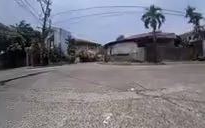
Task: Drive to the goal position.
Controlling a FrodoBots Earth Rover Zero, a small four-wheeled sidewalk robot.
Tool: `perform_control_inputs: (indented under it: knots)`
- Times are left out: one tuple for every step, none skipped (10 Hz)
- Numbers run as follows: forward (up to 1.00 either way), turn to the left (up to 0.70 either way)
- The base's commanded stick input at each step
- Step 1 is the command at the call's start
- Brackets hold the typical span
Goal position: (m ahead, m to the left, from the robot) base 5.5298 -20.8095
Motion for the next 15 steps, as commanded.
perform_control_inputs:
  knots:
    - [0.05,0.00]
    - [0.05,0.00]
    - [0.05,0.00]
    - [0.06,0.00]
    - [0.06,0.00]
    - [0.06,0.00]
    - [0.06,0.00]
    - [0.06,0.00]
    - [0.07,0.00]
    - [0.08,0.00]
    - [0.08,0.00]
    - [0.08,0.00]
    - [0.08,0.00]
    - [0.08,0.00]
    - [0.08,0.00]
